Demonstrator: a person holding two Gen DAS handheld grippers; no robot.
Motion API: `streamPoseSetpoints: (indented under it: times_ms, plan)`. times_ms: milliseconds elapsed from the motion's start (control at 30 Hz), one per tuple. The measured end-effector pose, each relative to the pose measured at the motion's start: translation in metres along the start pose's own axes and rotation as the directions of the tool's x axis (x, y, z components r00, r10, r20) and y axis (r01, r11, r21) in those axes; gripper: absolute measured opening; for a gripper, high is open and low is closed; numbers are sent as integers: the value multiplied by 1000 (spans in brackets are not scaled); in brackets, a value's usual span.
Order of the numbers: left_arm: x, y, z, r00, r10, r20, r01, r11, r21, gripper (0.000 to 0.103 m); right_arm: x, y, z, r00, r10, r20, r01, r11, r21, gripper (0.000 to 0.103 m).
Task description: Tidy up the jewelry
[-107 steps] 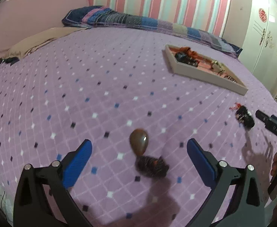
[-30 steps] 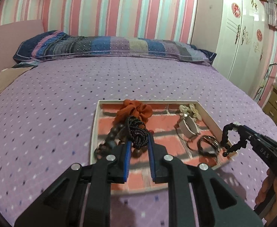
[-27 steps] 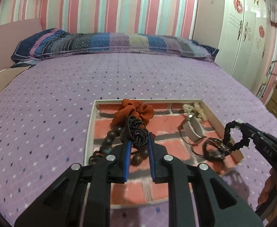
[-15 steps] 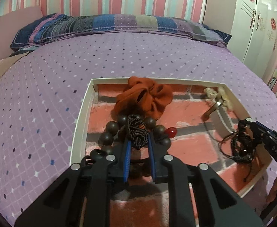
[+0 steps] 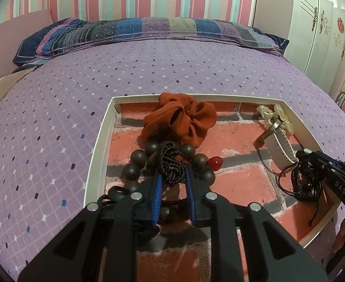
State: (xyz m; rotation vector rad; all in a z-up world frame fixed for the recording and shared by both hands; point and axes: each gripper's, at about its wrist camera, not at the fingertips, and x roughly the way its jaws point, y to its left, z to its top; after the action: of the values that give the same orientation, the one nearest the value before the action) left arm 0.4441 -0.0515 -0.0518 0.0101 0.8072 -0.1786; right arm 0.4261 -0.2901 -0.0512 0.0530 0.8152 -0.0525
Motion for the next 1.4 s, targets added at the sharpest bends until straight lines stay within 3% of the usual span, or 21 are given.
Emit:
streamPoseSetpoints:
  times_ms: [67, 133, 200, 267, 400, 567, 700, 767, 1033, 1400]
  plan:
    - [-2, -1, 0, 1000, 0, 4, 0, 1000, 0, 29, 0, -1, 0, 1000, 3, -1, -3, 1000, 2, 20]
    - [-5, -3, 1, 1000, 2, 15, -2, 1000, 5, 44, -2, -1, -1, 1000, 6, 4, -6, 1000, 0, 22]
    - [-11, -4, 2, 999, 17, 33, -17, 1000, 6, 56, -6, 1, -1, 1000, 7, 16, -7, 1000, -11, 31]
    - [-16, -5, 5, 999, 15, 39, -15, 1000, 6, 57, -14, 3, -1, 999, 4, 41, -4, 1000, -18, 48]
    - [-28, -5, 7, 999, 8, 41, -8, 1000, 0, 57, -27, 3, -3, 998, 22, 60, -22, 1000, -7, 54]
    - [-55, -7, 3, 998, -5, 67, 6, 1000, -19, 74, -51, 0, -12, 995, 36, 91, -37, 999, 11, 69]
    - [-86, -8, -7, 995, 7, 95, -5, 1000, -22, 87, -81, 4, -24, 991, 27, 133, -26, 1000, -7, 93]
    - [-102, -7, -14, 994, 15, 104, -12, 1000, -23, 90, -100, 4, -32, 988, 19, 152, -18, 1000, -9, 99]
    - [-159, 11, -62, 989, 76, 126, -67, 995, -72, 94, -155, 9, -68, 987, 11, 163, -11, 1000, -5, 99]
    - [-220, 23, -123, 983, 131, 126, -115, 985, -131, 94, -208, 53, -115, 985, 40, 170, -23, 995, -99, 99]
